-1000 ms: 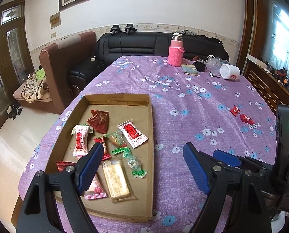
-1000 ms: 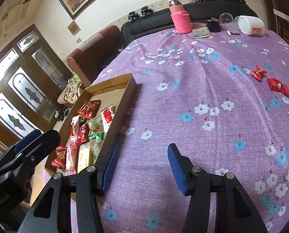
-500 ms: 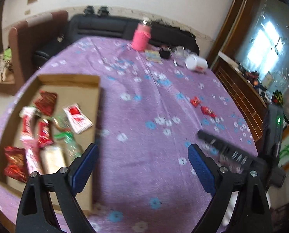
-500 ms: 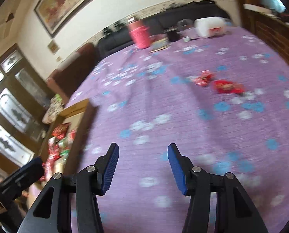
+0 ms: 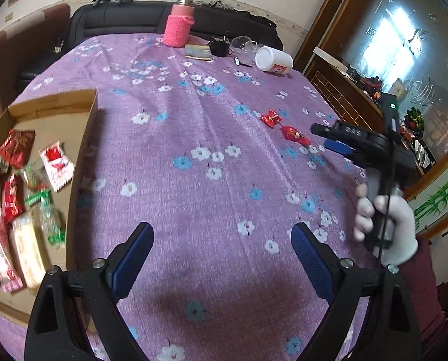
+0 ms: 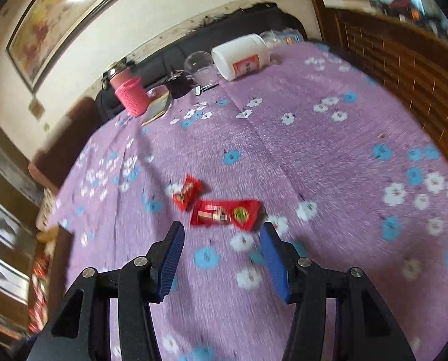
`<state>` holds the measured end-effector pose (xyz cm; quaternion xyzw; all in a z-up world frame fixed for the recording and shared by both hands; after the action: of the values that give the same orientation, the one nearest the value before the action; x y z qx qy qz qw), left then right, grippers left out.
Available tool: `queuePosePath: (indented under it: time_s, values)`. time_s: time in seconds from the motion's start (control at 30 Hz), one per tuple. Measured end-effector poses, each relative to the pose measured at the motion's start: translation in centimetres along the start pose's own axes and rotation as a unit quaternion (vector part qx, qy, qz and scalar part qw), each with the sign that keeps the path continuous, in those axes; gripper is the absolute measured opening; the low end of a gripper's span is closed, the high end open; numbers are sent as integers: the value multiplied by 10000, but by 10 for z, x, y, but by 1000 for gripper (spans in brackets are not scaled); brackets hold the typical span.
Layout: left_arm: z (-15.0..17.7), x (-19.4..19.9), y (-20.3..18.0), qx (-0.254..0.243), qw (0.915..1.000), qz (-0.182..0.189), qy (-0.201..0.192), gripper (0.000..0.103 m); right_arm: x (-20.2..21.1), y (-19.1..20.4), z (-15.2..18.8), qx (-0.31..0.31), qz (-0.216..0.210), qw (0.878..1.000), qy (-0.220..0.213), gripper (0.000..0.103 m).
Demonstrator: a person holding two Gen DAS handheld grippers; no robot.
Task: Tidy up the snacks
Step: 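Grasp the red candy bar with the right tool while the left tool grasps a small red candy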
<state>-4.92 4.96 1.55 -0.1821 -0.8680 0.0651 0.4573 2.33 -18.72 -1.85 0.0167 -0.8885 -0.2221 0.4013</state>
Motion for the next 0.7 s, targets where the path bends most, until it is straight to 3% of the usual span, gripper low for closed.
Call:
queuePosePath:
  time_s: [0.2,0.43,0.53,0.57,0.6,0.63,0.7]
  values:
    - [-37,-5,-10,-365,9990,-143,-217,92,-34,7,-19,481,210,9986,50,56]
    - [-101,-36,-25,-575,9978,26,-342,92,-61,16,-14,878,-309,9950,348,62]
    - [-122,-58,-33,-717,9969,130,-288,92,-60,23,-3,1420,-47,9890,407,62]
    - [-128,-66,-37,-764,9965,185,-274,92,-60,26,0,1570,54,9867,405,57]
    - [-134,-75,-40,-795,9963,233,-242,92,-61,28,2,1714,188,9842,411,34]
    - [-140,-86,-44,-814,9961,274,-185,92,-61,29,4,1825,335,9818,418,24]
    - [-147,-105,-51,-857,9956,384,-55,90,-60,29,5,1895,435,9797,492,20]
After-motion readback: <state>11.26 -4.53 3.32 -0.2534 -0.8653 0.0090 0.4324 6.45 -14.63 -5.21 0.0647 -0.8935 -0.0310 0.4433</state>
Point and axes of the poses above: each gripper's, at about its wrist camera, not at the fingertips, and x roughly against the way its jaws point, y to its left, z to its underside, the point moved 8 cm from there along -x, roughly the way its jaws point
